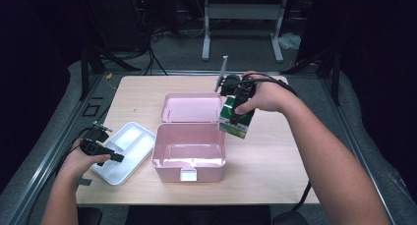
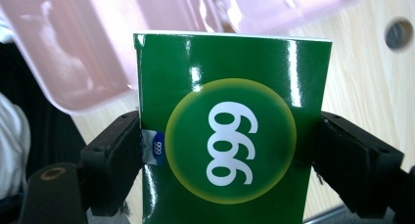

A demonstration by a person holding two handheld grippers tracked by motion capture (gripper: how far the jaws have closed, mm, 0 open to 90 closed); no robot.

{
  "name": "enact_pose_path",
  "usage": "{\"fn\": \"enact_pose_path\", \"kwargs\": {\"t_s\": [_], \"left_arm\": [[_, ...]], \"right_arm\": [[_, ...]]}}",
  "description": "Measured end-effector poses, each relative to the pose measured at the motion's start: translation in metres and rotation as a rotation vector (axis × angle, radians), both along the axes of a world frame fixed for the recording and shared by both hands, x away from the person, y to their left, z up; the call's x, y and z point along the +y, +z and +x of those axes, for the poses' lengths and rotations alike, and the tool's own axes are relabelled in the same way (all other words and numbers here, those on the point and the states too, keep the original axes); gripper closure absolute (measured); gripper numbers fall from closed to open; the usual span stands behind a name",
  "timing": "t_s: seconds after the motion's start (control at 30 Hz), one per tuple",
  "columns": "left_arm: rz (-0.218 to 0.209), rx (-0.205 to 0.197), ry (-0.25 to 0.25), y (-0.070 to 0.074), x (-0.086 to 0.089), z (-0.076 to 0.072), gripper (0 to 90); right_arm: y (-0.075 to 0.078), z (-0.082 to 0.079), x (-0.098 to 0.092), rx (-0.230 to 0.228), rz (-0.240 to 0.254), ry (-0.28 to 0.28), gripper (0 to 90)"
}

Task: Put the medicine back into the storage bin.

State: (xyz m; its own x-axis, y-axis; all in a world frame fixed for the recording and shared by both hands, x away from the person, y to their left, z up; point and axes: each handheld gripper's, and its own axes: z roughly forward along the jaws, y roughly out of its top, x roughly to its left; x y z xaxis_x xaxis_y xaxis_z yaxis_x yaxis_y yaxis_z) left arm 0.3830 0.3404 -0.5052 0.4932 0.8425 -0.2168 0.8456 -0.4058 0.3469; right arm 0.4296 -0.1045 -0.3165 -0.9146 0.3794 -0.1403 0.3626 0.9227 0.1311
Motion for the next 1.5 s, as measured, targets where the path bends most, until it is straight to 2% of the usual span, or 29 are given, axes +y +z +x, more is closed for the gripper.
{"fn": "enact_pose_path", "kwargs": {"t_s": [0.03,0.07,0.1,0.13,0.2,0.3,0.33,0.37,0.4,0.43,0.47,0.5,0.53,0.57,0.6,0.63,0.67,0.77,0.8,0.93,0.97,1.03,1.1,1.13,1.17,1.2,1.37,1.4,1.5], "left_arm": [[0.000,0.000,0.000,0.000,0.000,0.000,40.4],[-0.001,0.000,0.001,0.000,0.001,0.000,40.5],[-0.001,0.000,0.001,0.000,0.001,0.000,40.5],[0.000,0.000,0.004,0.000,0.001,0.000,40.5],[-0.001,-0.002,0.004,0.001,0.002,0.000,40.5],[-0.002,-0.006,0.005,0.001,0.002,-0.001,40.5],[-0.002,-0.005,0.004,0.001,0.003,-0.001,40.6],[-0.002,-0.005,0.005,0.001,0.003,-0.001,40.6],[0.000,-0.005,0.006,0.001,0.003,-0.001,40.6],[0.000,-0.005,0.006,0.001,0.003,-0.001,40.6],[0.001,-0.005,0.006,0.001,0.003,0.000,40.6],[0.001,-0.005,0.006,0.001,0.003,0.000,40.6],[0.000,-0.005,0.006,0.001,0.003,0.000,40.6],[0.000,-0.005,0.006,0.001,0.003,0.000,40.6],[0.002,-0.004,0.003,0.001,0.002,0.000,40.6],[0.002,-0.004,0.003,0.001,0.002,0.000,40.6],[0.003,-0.003,0.004,0.001,0.002,0.000,40.6],[0.006,0.001,0.000,0.000,0.001,0.000,40.6],[0.007,0.001,0.000,0.000,0.001,0.000,40.6],[0.005,-0.001,-0.001,0.000,0.001,0.000,40.7],[0.007,-0.001,0.003,0.000,0.001,0.000,40.7],[0.008,-0.001,0.002,0.000,0.002,0.000,40.7],[0.008,0.000,0.003,0.000,0.002,0.000,40.7],[0.008,-0.001,0.003,0.000,0.002,0.000,40.7],[0.008,-0.001,0.003,0.000,0.002,0.000,40.7],[0.009,-0.001,0.003,0.000,0.002,0.000,40.7],[0.009,0.001,0.003,0.000,0.002,0.000,40.7],[0.010,0.000,0.004,0.000,0.001,0.000,40.7],[0.010,-0.001,0.002,0.000,0.002,0.000,40.7]], "right_arm": [[-0.002,-0.001,0.008,0.011,0.028,0.019,16.2],[-0.002,-0.004,0.021,0.025,0.018,0.041,16.2],[-0.002,-0.004,0.021,0.025,0.018,0.041,16.2],[-0.004,-0.007,0.035,0.021,0.036,0.073,16.2],[-0.004,-0.008,0.039,0.026,0.036,0.086,16.2],[-0.008,-0.014,0.057,0.039,0.037,0.142,16.2],[-0.011,-0.017,0.064,0.057,0.034,0.185,16.2],[-0.011,-0.017,0.064,0.057,0.034,0.185,16.2],[-0.015,-0.021,0.069,0.044,0.025,0.227,16.2],[-0.015,-0.021,0.069,0.044,0.025,0.227,16.2],[-0.018,-0.024,0.072,0.029,0.007,0.271,16.2],[-0.018,-0.024,0.072,0.029,0.007,0.271,16.2],[-0.022,-0.027,0.073,0.028,0.000,0.334,16.1],[-0.022,-0.027,0.073,0.028,0.000,0.334,16.1],[-0.026,-0.030,0.073,0.024,0.001,0.369,16.1],[-0.026,-0.030,0.073,0.024,0.001,0.369,16.1],[-0.030,-0.031,0.074,0.054,-0.002,0.396,16.0],[-0.038,-0.033,0.074,0.031,0.022,0.404,16.0],[-0.038,-0.033,0.076,0.047,-0.009,0.403,16.0],[-0.051,-0.031,0.078,0.061,-0.024,0.402,16.0],[-0.057,-0.030,0.079,0.068,-0.009,0.400,16.0],[-0.064,-0.029,0.080,0.072,-0.029,0.399,16.0],[-0.073,-0.028,0.081,0.079,-0.044,0.401,16.0],[-0.083,-0.027,0.081,0.084,-0.057,0.399,15.9],[-0.083,-0.027,0.081,0.084,-0.057,0.399,15.9],[-0.093,-0.026,0.082,0.087,-0.065,0.398,15.9],[-0.108,-0.026,0.083,0.087,-0.070,0.403,15.9],[-0.114,-0.026,0.083,0.096,-0.057,0.408,15.9],[-0.117,-0.025,0.084,0.104,-0.056,0.409,15.8]]}}
